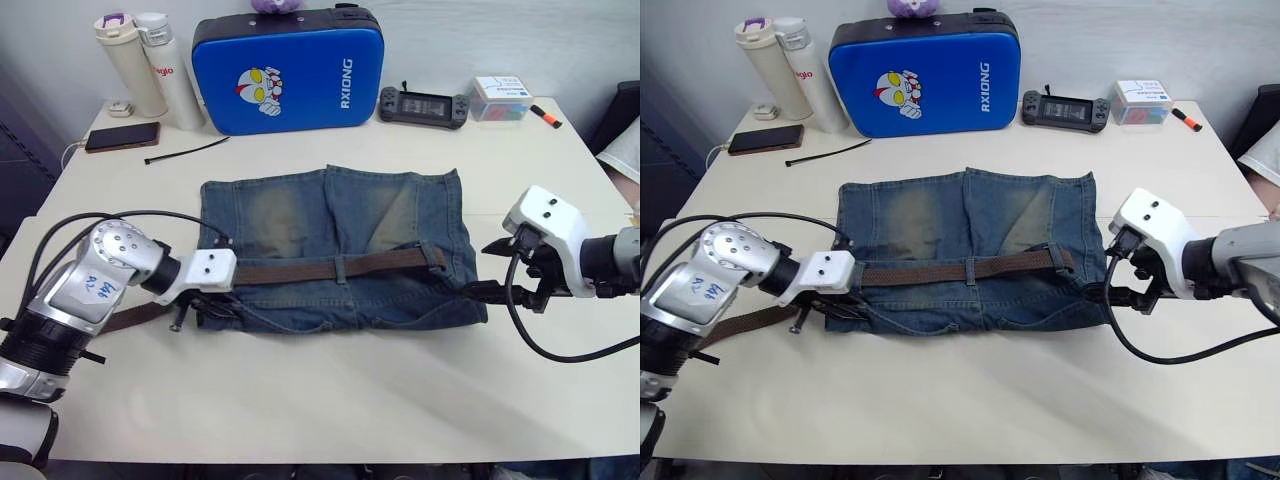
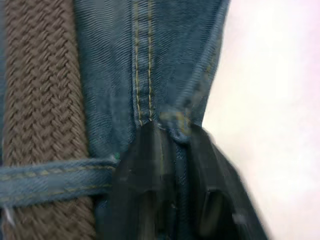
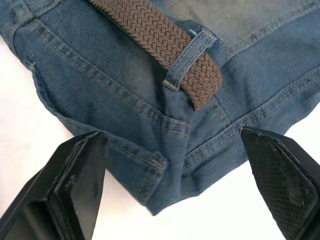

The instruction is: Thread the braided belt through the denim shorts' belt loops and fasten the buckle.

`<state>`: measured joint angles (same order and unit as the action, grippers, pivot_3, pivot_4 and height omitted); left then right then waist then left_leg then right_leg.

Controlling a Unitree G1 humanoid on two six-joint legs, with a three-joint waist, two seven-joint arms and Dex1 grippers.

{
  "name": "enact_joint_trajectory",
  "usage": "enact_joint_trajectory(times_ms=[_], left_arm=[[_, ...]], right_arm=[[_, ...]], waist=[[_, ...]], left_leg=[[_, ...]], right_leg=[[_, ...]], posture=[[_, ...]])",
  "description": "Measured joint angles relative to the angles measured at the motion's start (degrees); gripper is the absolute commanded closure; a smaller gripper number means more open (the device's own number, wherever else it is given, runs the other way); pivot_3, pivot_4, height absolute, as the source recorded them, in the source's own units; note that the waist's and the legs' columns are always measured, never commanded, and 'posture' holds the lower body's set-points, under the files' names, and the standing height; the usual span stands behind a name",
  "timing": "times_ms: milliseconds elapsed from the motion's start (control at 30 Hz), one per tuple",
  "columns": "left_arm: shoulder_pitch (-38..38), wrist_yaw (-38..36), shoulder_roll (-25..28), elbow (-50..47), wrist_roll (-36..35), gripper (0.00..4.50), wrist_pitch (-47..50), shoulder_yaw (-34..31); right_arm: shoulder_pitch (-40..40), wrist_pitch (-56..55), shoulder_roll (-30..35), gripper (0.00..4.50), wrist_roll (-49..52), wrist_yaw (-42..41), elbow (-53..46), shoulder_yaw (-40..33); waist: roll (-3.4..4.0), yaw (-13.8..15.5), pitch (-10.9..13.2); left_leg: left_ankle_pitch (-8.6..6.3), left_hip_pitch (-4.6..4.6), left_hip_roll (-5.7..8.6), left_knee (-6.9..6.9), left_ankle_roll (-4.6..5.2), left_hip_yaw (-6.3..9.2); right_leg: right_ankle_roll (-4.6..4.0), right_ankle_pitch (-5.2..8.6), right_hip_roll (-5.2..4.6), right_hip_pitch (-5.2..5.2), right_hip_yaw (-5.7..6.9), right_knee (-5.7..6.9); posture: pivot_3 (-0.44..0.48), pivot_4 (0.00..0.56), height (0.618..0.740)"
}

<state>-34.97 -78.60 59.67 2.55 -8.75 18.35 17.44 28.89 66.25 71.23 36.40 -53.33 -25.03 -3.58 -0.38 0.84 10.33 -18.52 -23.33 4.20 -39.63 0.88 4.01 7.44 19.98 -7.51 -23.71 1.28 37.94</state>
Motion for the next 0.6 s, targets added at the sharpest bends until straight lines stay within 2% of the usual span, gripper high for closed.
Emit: enact_joint_trajectory(times_ms=[167,333,400,600], left_arm=[[4.1,-0.4,1.9,-2.2,-4.6,0.02,7.9,-6.8],[7.4,1.7,4.5,-6.3,-11.9,0.02,20.1,-17.2],[8.4,3.4,4.5,-6.8,-14.7,0.02,25.1,-21.1],[1.4,18.2,-4.8,0.7,-19.2,0.02,46.8,-26.5]], right_arm=[[3.3,-0.9,-1.5,0.00,-0.3,-1.2,2.4,3.1],[7.9,-1.2,-6.3,0.00,-0.6,-1.5,8.1,4.5],[10.8,-0.8,-10.2,0.00,-0.9,-0.3,11.8,5.7],[19.4,3.5,-22.8,0.00,-3.1,5.5,28.3,6.7]], waist=[[0.00,-0.2,0.0],[0.00,-0.5,0.0],[0.00,-0.8,0.0],[-0.03,-0.8,0.0]], left_leg=[[0.00,-0.03,-0.01,-0.01,0.00,0.04],[0.00,-0.03,0.00,-0.01,0.00,0.07],[0.00,0.00,0.00,-0.01,0.00,0.06],[0.00,-0.06,0.09,-0.13,0.00,0.13]], right_leg=[[0.00,0.00,0.00,-0.02,-0.02,0.03],[0.00,0.00,-0.01,-0.02,-0.02,0.04],[0.00,0.00,-0.02,-0.02,-0.03,0.07],[0.00,0.00,-0.02,-0.13,0.05,0.66]], posture=[[0.000,0.150,0.677],[0.000,0.150,0.677],[0.000,0.150,0.677],[0.000,0.150,0.677]])
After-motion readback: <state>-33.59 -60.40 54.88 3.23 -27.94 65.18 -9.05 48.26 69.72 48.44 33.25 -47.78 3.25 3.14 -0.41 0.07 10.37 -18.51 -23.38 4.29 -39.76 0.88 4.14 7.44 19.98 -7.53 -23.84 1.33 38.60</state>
